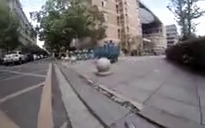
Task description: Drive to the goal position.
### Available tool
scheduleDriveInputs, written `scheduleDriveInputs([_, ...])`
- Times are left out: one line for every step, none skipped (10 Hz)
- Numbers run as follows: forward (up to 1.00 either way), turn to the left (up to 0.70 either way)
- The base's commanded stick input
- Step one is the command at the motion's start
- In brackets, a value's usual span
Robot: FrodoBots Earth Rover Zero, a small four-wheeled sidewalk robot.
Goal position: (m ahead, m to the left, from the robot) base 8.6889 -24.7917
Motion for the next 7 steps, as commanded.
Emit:
scheduleDriveInputs([0.45,-0.27])
scheduleDriveInputs([0.45,-0.27])
scheduleDriveInputs([0.45,-0.27])
scheduleDriveInputs([0.45,-0.27])
scheduleDriveInputs([0.45,-0.27])
scheduleDriveInputs([0.45,-0.27])
scheduleDriveInputs([0.45,-0.27])
